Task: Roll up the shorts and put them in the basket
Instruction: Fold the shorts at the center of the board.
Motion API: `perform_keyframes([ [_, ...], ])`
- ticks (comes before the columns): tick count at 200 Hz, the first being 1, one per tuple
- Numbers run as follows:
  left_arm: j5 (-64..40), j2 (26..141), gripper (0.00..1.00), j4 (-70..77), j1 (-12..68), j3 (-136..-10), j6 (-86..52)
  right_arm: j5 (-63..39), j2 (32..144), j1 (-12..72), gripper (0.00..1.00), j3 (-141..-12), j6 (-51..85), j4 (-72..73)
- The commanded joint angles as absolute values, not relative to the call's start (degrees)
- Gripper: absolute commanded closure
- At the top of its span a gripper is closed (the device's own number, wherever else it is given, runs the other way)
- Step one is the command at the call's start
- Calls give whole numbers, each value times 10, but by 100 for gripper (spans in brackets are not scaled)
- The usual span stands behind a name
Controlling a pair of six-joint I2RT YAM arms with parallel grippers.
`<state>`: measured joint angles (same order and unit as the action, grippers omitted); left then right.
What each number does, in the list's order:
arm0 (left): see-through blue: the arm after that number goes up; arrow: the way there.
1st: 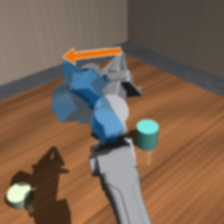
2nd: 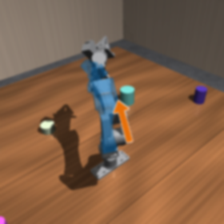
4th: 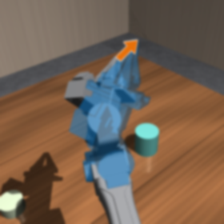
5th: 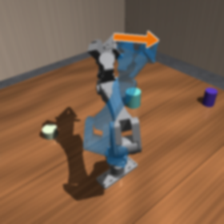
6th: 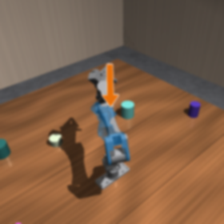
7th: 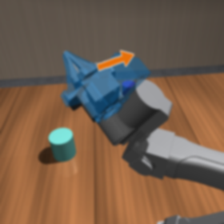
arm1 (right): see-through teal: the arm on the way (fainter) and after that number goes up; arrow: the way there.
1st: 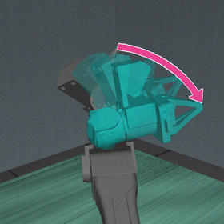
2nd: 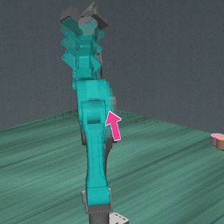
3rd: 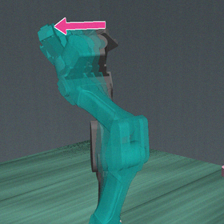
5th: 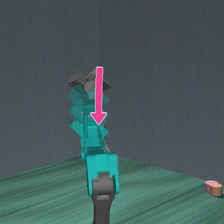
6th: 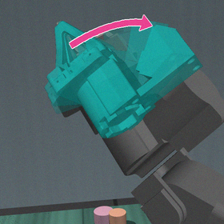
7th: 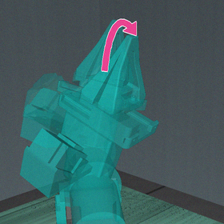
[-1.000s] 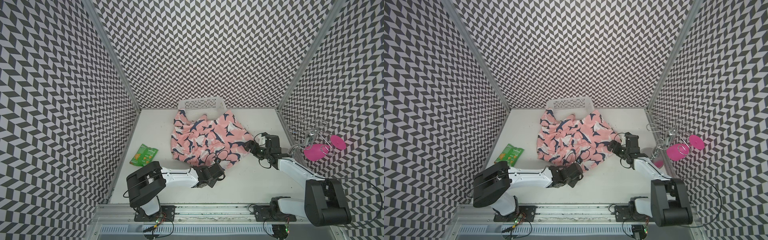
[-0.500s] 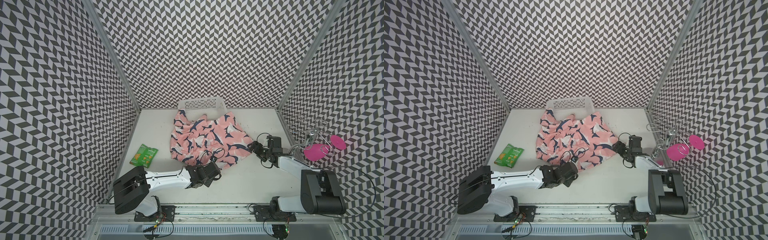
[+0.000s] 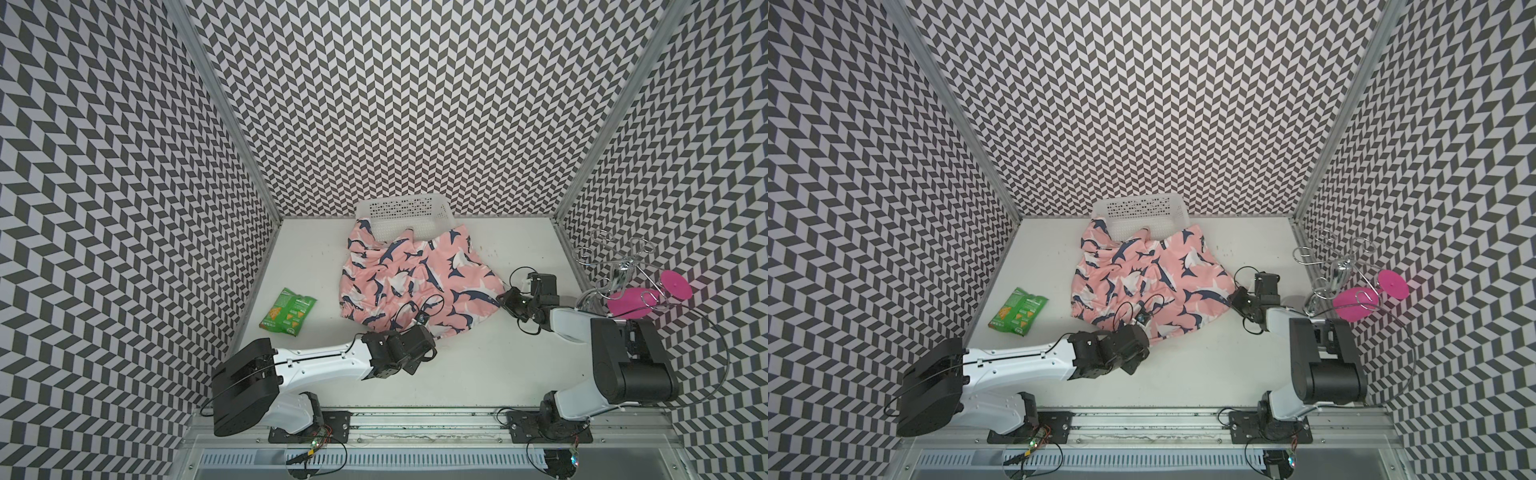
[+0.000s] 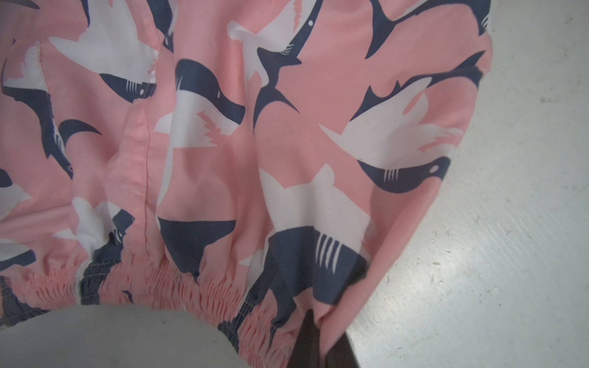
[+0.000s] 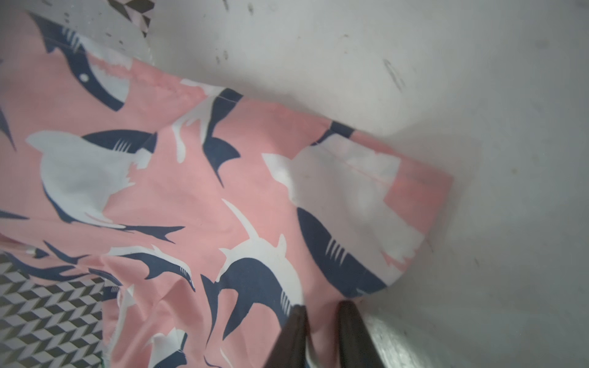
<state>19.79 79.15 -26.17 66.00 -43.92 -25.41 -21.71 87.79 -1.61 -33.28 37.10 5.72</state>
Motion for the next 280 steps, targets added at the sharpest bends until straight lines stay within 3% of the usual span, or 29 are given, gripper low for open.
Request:
perform_keyframes([
  [1,186,778,91,-293,663,-451,-251,-236,841,-14,89,-350,352,63],
  [78,70,673,100,-323,659,-520,-190,-230,672,3,100,-497,353,-66],
  [113,54,651,100,-380,661,-574,-185,-233,635,3,100,-583,344,-113],
  [150,53,616,100,-402,662,-584,-192,-166,569,0,100,-593,334,-131],
  [174,58,617,100,-393,663,-576,-192,-142,562,-3,100,-594,322,-159],
  [231,-44,640,100,-382,689,-582,-178,-57,549,-25,100,-682,287,-246],
  [280,-105,612,100,-383,695,-545,-205,-67,560,-25,100,-596,292,-222],
])
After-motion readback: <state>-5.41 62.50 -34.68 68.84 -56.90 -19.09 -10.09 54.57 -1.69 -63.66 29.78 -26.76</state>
